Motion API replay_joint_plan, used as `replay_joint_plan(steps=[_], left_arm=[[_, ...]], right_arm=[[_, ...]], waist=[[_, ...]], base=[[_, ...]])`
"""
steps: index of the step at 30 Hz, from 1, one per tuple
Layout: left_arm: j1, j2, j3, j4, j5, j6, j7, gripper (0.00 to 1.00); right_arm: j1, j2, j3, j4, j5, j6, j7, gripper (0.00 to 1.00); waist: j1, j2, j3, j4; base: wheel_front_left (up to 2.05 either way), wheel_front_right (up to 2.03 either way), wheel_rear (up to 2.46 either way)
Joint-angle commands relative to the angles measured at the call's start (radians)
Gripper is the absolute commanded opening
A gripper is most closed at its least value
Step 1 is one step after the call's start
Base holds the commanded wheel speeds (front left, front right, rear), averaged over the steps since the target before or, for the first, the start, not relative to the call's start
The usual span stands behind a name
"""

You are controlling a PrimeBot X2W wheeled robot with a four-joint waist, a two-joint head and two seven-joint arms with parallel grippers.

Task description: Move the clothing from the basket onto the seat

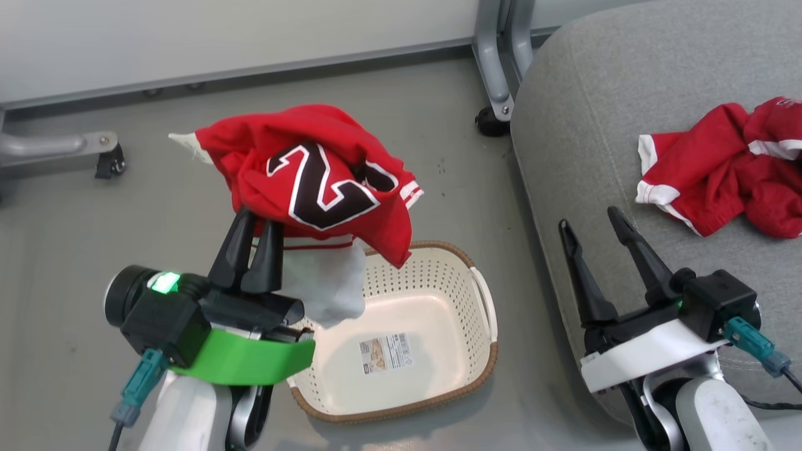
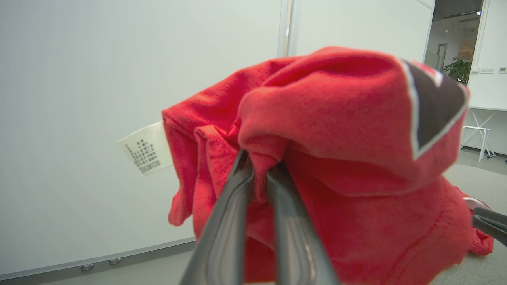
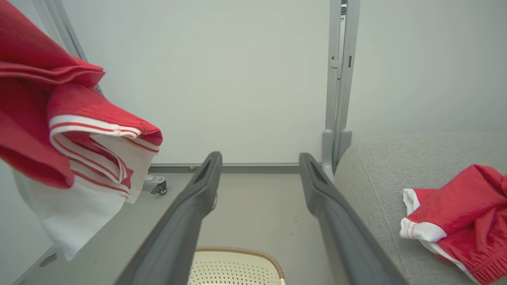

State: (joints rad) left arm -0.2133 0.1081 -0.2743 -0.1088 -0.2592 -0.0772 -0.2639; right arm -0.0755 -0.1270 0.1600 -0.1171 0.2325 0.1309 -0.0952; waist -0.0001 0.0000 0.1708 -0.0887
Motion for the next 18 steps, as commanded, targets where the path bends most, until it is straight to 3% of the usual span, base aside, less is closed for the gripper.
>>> replay_joint_plan(steps=[1,18], left_arm=[[0.028,0.000,0.003,-0.008,-0.011,0.005,-0.001,0.00],[0.093,-0.009,0.005,-0.037,-0.013,0.004,-0.001,0.00]], right_arm=[[0.022,0.003,0.003,-0.005,-0.001,0.000,0.006,1.00],[0.052,-0.002,0.031,-0.032,0.009,0.000,0.041,1.00]], waist=[[0.0001,0.0000,-0.032,-0.003],[0.0001,0.0000,-0.079,-0.009]], base=[[0.00,0.00,0.00],[0.00,0.00,0.00]])
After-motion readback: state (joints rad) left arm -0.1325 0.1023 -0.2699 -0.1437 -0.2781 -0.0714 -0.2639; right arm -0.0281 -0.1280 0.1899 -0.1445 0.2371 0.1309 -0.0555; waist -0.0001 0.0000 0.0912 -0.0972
